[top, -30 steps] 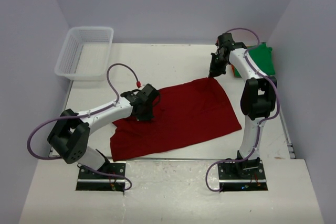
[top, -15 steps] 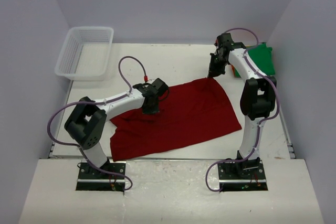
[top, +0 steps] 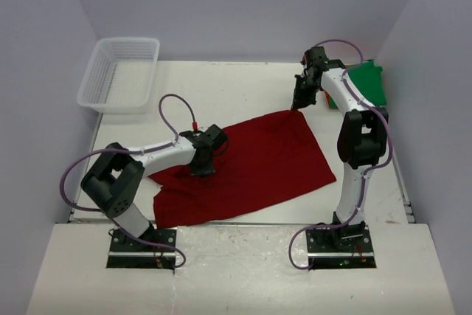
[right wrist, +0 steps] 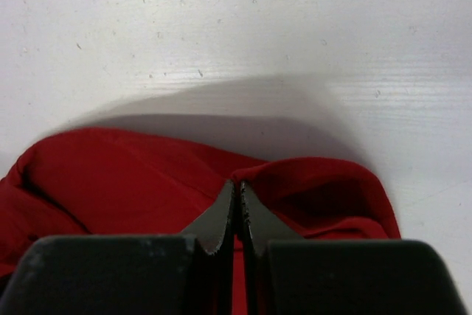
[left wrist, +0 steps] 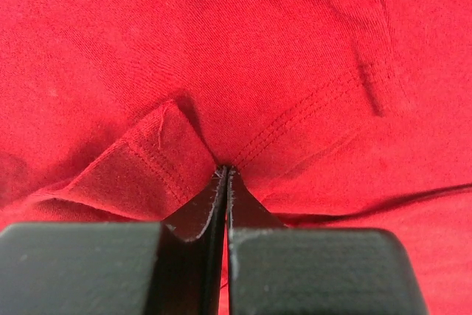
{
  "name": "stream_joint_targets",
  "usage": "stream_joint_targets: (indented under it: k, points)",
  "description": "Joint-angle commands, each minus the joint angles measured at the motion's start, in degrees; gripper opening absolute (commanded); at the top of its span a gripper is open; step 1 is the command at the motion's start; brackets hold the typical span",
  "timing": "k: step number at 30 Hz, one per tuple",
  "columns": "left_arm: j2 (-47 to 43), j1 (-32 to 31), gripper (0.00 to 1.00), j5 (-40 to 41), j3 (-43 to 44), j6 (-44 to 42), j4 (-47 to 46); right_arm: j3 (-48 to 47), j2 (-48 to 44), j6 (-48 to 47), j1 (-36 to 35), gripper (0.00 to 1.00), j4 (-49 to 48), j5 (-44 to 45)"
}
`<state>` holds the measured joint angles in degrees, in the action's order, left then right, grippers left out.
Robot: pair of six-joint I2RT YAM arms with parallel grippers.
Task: Fold and stack the t-shirts
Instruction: Grap the side of the flattened tshirt furthest away from the robot with both arms
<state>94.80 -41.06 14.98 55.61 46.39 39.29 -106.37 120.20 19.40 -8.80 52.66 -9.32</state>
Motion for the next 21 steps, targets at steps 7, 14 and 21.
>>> stream_joint_targets:
  k: [7,14,21]
  points:
    - [-6.74,-4.90,0.00,4.34,1.06,3.53,4.56,-1.21,-0.50,-1.12,-0.87,0.00,-0.37,-1.49]
    - [-3.22,-6.84,0.00,9.18,5.91,5.11,8.96,-1.21,-1.02,-1.29,-0.96,0.00,0.07,-0.70]
    - [-1.99,0.43,0.18,11.48,8.81,2.49,9.58,-0.77,-1.37,-1.38,-0.87,0.00,-0.11,-1.22]
